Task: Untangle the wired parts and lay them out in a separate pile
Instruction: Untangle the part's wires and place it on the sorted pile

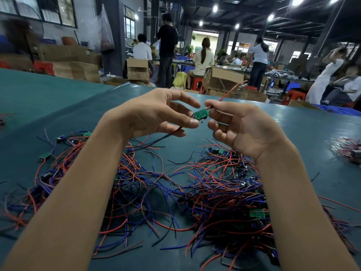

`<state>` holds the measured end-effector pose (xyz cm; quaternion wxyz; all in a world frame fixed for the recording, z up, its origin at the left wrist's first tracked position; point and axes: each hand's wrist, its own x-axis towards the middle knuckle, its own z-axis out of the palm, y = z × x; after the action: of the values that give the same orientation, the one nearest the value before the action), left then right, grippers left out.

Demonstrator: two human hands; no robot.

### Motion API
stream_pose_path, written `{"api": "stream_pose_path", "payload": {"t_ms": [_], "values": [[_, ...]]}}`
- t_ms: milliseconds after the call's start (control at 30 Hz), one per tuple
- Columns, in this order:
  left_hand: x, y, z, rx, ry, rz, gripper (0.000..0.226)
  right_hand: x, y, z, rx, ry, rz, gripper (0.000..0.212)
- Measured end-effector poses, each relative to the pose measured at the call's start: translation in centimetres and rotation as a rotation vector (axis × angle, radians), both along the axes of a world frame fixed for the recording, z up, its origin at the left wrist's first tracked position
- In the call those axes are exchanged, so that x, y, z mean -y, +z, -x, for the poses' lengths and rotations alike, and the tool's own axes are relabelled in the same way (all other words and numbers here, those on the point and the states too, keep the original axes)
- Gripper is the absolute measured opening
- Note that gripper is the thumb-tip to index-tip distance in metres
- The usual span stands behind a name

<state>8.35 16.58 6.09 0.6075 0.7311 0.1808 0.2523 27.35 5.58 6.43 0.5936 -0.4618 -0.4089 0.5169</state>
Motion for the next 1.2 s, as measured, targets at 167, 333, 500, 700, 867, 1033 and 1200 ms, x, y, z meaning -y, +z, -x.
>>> {"api": "stream_pose_path", "payload": {"t_ms": [167,333,500,700,867,1033,1200], "values": [[0.5,-0.4,-1.3,0.03,-0.036,0.031,0.022,1.8,1.3,-3.2,-0.008,-0.146,-0.106,0.013],[2.9,-1.5,-4.9,-0.091,-0.085,0.081,0.013,5.2,2.0,-8.2,0.165,-0.328,-0.022,0.018],[6.4,-4.2,-8.8,-0.347,-0.222,0.009,0.018,7.8,0.8,-11.8,0.474,-0.477,0.372,0.016],[9.2,-6.4,-11.1,-0.558,-0.261,-0.223,0.021,9.3,-1.0,-13.9,0.617,-0.641,0.718,0.024],[8.0,-3.0,-8.6,-0.72,-0.262,-0.61,0.034,8.8,1.3,-12.6,0.647,-0.847,0.572,0.051],[3.2,-0.3,-3.7,-0.727,0.044,-0.664,0.025,7.5,4.3,-8.0,0.825,-0.837,0.267,0.037],[-3.2,-2.8,0.4,-1.02,0.357,-0.591,0.016,5.2,4.1,-1.1,1.102,-0.535,-0.014,0.031]]}}
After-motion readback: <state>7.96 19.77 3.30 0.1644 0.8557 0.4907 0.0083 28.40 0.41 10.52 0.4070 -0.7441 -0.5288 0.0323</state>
